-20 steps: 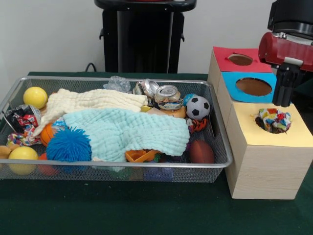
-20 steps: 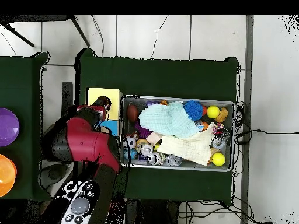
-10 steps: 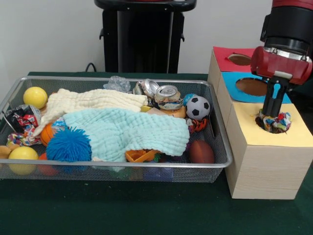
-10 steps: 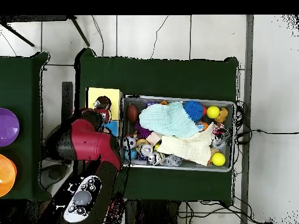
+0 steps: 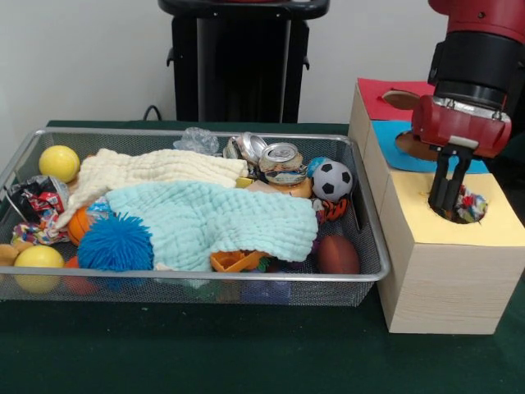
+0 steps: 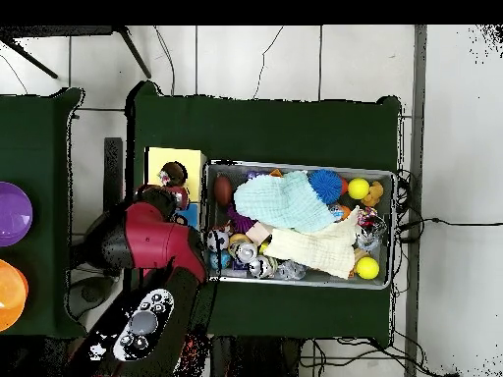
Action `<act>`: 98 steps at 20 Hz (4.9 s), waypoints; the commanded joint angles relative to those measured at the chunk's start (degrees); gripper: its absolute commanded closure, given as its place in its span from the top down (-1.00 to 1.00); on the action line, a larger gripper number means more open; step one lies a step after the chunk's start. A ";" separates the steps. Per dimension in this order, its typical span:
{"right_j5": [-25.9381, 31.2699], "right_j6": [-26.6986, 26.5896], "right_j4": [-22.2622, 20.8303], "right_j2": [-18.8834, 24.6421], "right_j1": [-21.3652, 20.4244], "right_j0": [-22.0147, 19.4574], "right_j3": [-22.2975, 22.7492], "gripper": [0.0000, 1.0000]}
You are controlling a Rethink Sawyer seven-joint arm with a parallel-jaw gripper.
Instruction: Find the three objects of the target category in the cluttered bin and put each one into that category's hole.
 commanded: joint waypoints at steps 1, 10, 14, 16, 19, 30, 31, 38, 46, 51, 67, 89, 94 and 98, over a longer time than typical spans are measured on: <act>-3.05 13.11 1.66 8.15 6.35 -1.28 0.62 -1.00; -3.52 13.28 4.46 7.24 10.94 -0.02 -1.44 -1.00; -3.40 12.83 5.07 6.77 11.06 0.36 -1.28 -1.00; -3.19 12.78 5.80 5.65 11.53 1.13 -1.62 -1.00; -2.94 12.40 6.13 4.86 11.31 1.73 -1.63 -1.00; 0.69 9.81 2.65 8.21 2.75 -0.91 3.76 -1.00; 1.02 9.56 2.34 8.55 1.96 -1.22 4.31 -1.00; 4.68 5.50 -2.05 13.32 -7.76 -6.35 11.22 -1.00; 8.20 3.41 -6.64 12.47 -12.31 -7.95 13.70 -1.00; 8.07 2.07 -10.93 10.59 -12.09 -8.15 13.79 -1.00; 5.38 -2.83 -28.82 21.82 -15.49 -23.32 19.89 -1.00; 21.63 -23.82 -50.06 49.48 -21.35 -66.66 21.24 -1.00; 29.12 -33.79 -52.49 58.91 -18.18 -78.45 18.85 -1.00; 31.45 -37.08 -55.96 61.45 -14.24 -81.60 15.18 -1.00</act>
